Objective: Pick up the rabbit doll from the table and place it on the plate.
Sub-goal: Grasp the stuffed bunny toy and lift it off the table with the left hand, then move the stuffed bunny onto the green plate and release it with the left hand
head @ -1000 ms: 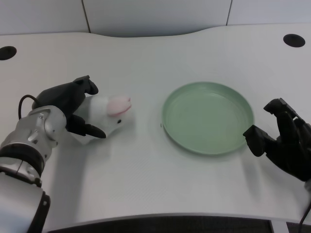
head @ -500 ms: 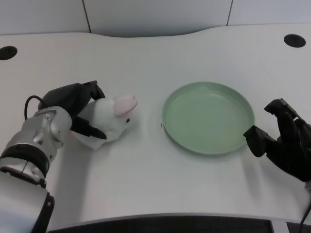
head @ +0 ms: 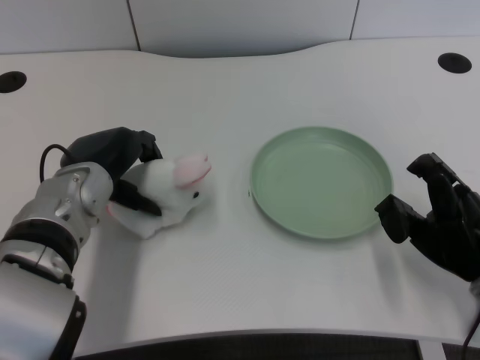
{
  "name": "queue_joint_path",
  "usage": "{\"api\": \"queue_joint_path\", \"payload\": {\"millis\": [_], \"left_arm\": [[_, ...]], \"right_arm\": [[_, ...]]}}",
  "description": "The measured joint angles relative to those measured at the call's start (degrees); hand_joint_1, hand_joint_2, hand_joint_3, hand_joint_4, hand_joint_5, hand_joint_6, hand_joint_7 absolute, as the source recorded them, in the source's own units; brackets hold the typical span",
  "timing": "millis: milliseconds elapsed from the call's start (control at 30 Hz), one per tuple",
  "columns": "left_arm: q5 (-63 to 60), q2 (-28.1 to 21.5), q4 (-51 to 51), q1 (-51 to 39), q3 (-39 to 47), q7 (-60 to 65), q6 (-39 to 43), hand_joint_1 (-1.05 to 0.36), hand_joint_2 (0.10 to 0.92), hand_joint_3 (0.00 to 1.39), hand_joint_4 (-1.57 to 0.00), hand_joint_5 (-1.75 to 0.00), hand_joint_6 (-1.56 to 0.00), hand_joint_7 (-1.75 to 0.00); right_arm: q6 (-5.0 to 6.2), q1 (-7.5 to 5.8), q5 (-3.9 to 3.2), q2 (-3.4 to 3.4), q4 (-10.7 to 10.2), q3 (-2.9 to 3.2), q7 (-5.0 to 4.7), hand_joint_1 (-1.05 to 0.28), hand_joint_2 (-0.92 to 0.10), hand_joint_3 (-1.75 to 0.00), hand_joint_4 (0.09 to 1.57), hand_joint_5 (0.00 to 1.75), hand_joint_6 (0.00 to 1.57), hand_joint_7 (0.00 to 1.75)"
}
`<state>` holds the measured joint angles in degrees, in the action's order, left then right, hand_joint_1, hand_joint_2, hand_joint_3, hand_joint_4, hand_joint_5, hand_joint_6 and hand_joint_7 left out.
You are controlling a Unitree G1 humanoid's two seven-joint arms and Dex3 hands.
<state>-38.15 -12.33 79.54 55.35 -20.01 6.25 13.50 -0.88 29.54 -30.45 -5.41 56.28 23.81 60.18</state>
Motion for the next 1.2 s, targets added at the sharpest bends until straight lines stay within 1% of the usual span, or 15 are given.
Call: {"api": "queue_joint_path", "payload": {"millis": [267,300,367,400,467,500,567,633,700,800,967,1033,1200], "left_arm": [[0.00,0.07,0.01,0.48,0.00,-0.02,-0.59,-0.54,0.652,0.08,-0.87,-1.02,-1.08,-0.86],[0.23,0.07,0.03,0.53,0.19,-0.02,-0.49,-0.55,0.646,0.11,-0.92,-1.04,-1.07,-0.90],[0.69,0.06,0.04,0.85,1.01,-0.01,0.25,-0.55,0.628,0.15,-0.95,-1.06,-1.06,-0.94],[0.87,0.06,0.04,1.18,1.32,0.00,0.67,-0.56,0.588,0.23,-0.95,-1.06,-1.05,-0.96],[0.93,0.04,0.04,1.77,1.96,0.01,1.18,-0.56,0.402,0.59,-0.96,-1.06,-1.04,-0.98],[0.93,0.03,0.04,1.94,2.12,0.01,1.29,-0.56,0.341,0.71,-0.96,-1.06,-1.04,-0.98],[0.92,0.03,0.04,2.11,2.30,0.01,1.32,-0.56,0.306,0.77,-0.96,-1.06,-1.03,-0.98],[0.91,0.03,0.04,2.15,2.35,0.01,1.33,-0.56,0.294,0.80,-0.96,-1.06,-1.03,-0.98],[0.92,0.02,0.04,2.23,2.48,0.01,1.64,-0.58,0.295,0.85,-0.94,-1.11,-0.99,-1.05],[0.93,-0.06,0.04,3.06,2.87,0.02,2.54,-0.58,0.289,0.87,-0.90,-1.10,-0.98,-1.08],[0.88,-0.36,0.03,3.99,3.09,0.06,3.32,-0.57,0.293,0.84,-0.90,-1.06,-1.00,-0.95],[0.84,-0.36,0.04,4.04,3.06,0.14,3.33,-0.58,0.311,0.81,-0.86,-1.08,-1.00,-0.94],[0.71,-0.51,0.04,4.55,2.93,0.89,4.59,-0.60,0.329,0.80,-0.84,-1.14,-0.99,-0.98]], "right_arm": [[0.00,0.00,0.00,0.00,0.00,0.00,0.00,-0.62,-0.92,-0.33,0.88,1.75,0.65,1.75],[0.00,0.00,0.00,0.00,0.00,0.01,0.00,-0.61,-0.92,-0.33,0.87,1.75,0.64,1.75],[0.00,0.00,0.00,0.00,0.00,0.01,-0.01,-0.61,-0.92,-0.33,0.87,1.75,0.64,1.75],[-0.01,0.00,0.00,0.00,0.00,0.01,-0.02,-0.61,-0.92,-0.33,0.87,1.75,0.64,1.75],[-0.01,0.00,0.00,0.00,0.00,0.01,-0.02,-0.61,-0.92,-0.33,0.87,1.75,0.64,1.75],[-0.01,0.00,0.00,0.00,0.00,0.01,-0.02,-0.61,-0.92,-0.33,0.87,1.75,0.64,1.75],[-0.01,0.00,0.00,0.00,0.00,0.01,-0.03,-0.61,-0.92,-0.33,0.87,1.75,0.64,1.75],[-0.01,0.00,0.00,0.00,0.00,0.01,-0.03,-0.61,-0.92,-0.33,0.87,1.75,0.64,1.75],[-0.01,0.00,0.00,0.00,0.00,0.01,-0.04,-0.61,-0.92,-0.34,0.87,1.75,0.65,1.75],[0.01,0.00,0.01,0.00,-0.02,0.00,-0.06,-0.62,-0.92,-0.34,0.87,1.75,0.65,1.75],[0.03,0.00,0.01,0.01,-0.09,0.00,-0.51,-0.62,-0.92,-0.32,0.88,1.75,0.65,1.75],[0.02,0.00,0.01,0.01,-0.09,0.01,-0.52,-0.62,-0.92,-0.31,0.88,1.75,0.65,1.75],[0.06,0.00,0.01,0.00,-0.09,0.00,-0.52,-0.62,-0.92,-0.32,0.88,1.75,0.64,1.75]]}}
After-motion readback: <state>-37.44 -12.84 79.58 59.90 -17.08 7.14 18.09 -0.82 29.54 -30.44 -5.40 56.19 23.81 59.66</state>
